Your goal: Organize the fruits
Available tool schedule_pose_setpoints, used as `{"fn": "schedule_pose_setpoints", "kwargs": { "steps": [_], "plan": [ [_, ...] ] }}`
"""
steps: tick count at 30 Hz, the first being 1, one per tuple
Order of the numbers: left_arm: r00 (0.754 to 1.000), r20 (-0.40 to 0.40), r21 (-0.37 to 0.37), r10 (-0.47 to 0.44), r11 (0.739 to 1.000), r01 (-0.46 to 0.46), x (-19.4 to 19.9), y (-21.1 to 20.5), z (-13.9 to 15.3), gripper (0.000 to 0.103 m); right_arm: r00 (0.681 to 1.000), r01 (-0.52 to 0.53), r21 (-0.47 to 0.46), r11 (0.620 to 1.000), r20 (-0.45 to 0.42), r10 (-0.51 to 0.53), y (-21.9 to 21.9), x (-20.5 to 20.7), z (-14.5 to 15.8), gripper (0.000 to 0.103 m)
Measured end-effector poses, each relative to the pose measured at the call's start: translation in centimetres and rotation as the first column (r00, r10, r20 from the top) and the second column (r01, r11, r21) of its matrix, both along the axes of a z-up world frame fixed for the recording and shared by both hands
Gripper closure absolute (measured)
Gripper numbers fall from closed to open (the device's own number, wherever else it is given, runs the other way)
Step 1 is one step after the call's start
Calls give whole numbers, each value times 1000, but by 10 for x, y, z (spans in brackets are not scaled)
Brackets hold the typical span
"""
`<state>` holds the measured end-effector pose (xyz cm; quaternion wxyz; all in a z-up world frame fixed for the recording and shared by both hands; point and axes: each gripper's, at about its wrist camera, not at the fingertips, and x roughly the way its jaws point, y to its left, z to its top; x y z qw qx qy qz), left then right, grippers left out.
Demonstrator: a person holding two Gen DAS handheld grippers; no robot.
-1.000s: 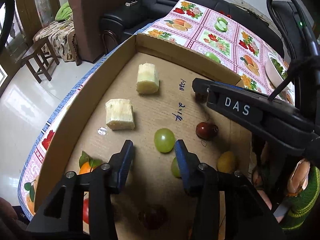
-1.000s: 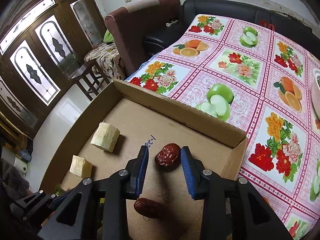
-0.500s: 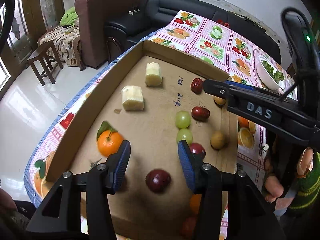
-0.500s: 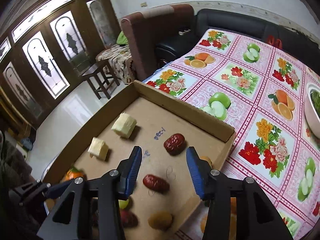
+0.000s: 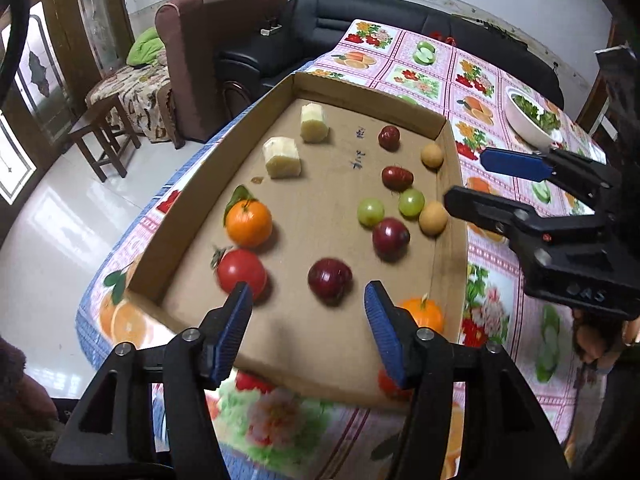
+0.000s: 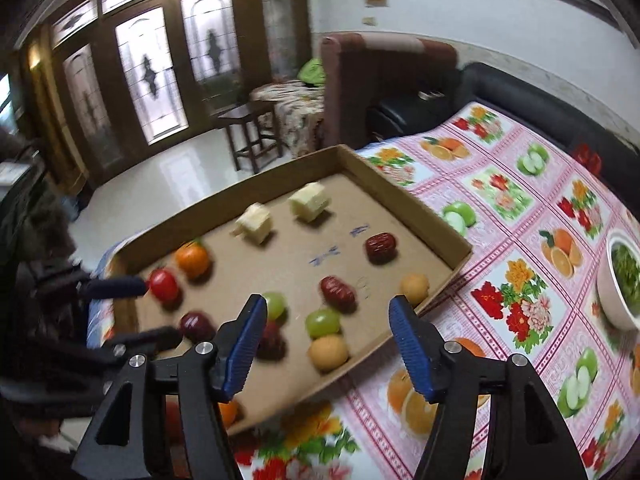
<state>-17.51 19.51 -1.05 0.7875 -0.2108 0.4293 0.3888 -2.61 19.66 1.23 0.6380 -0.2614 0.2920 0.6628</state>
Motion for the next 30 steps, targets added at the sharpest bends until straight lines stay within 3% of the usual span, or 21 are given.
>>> {"fn": "schedule_pose_setpoints", "kwargs": {
  "steps": [7,24,30],
  "plan": [
    [1000,-2,30,-6,1000,6,-17,-20,5,43,989,-143,8,990,31,143,-32,-15,2,32],
    [1000,8,57,-28,998,28,-31,-46,14,43,962,-260,-75,963,69,265,-56,-33,-14,30],
    [999,23,107,-26,994,23,-33,-51,20,43,961,-261,-72,963,77,267,-59,-36,-15,30]
  ]
}}
